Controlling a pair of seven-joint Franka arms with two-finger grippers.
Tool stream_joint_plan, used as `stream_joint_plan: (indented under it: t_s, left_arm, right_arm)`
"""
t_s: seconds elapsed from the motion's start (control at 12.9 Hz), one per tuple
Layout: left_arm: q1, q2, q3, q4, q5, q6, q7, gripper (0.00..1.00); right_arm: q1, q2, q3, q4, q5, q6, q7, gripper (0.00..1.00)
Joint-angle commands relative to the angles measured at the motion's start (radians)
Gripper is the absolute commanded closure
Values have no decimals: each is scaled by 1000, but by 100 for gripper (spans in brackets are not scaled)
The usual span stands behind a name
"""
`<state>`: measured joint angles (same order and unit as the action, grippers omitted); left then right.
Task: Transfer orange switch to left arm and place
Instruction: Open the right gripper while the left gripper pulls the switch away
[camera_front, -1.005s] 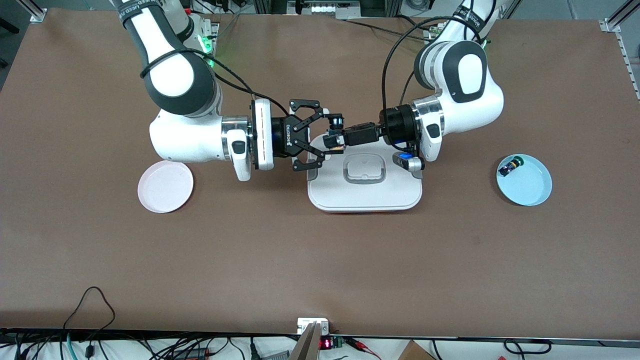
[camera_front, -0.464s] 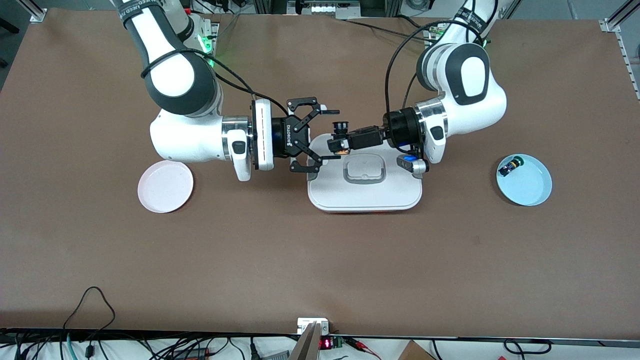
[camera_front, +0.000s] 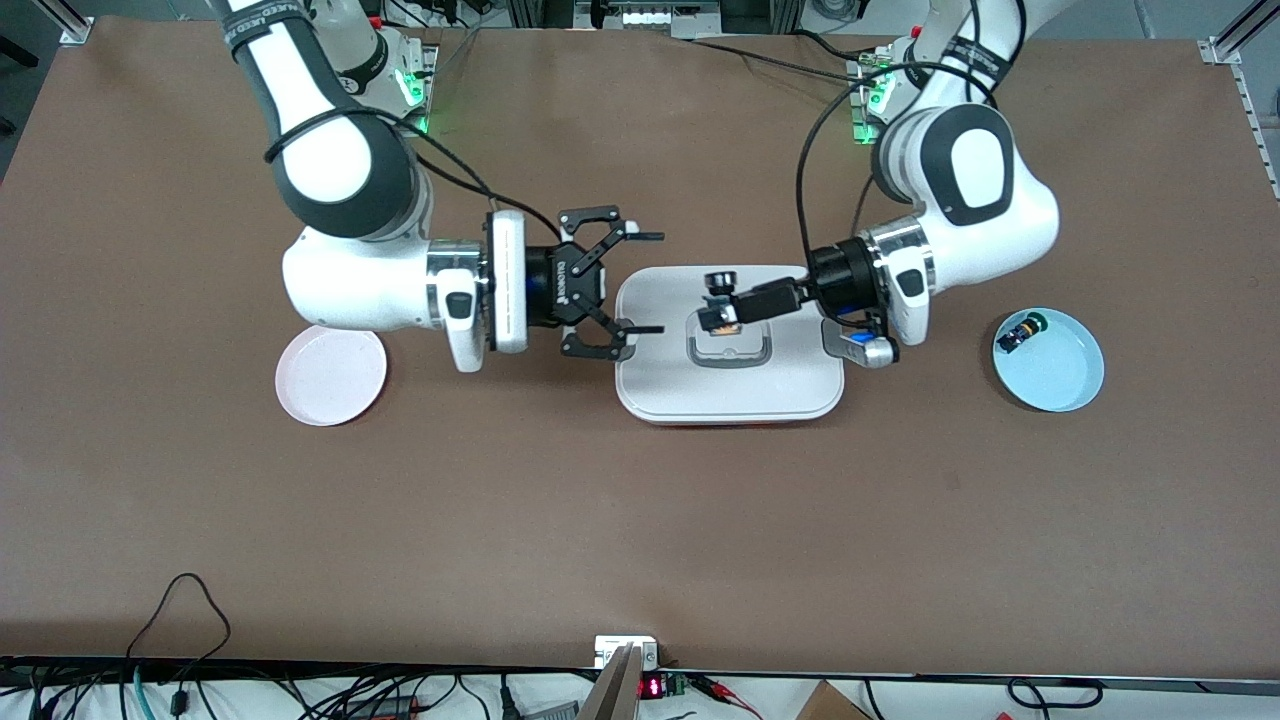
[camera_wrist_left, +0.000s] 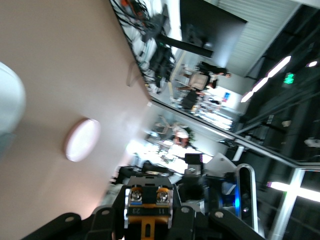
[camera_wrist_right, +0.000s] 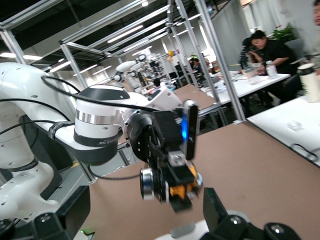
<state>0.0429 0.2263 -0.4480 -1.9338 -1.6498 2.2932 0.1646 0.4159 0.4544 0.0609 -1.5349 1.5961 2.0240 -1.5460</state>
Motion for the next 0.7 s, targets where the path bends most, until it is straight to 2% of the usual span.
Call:
stream_joint_plan:
  t_s: [0.0,0.31,0.46,0.62]
  left_arm:
    - [14,-42,78,-57,150,-76,3,100]
    - [14,-41,268,-48,664,-253,1,100]
    - [15,-36,345,-48,877,-322,1,100]
    - [17,-22,399,-53,1144,-333,3,100]
  right_arm:
    - [-96,-65,5,-102,-34,-59,-8,0]
    - [-235,-108,2,-160,-210,-200,154,0]
    - [-296,-120,2,-162,-357,-248,255,0]
    - [-330,-141,2,-160,-491,-295,386,0]
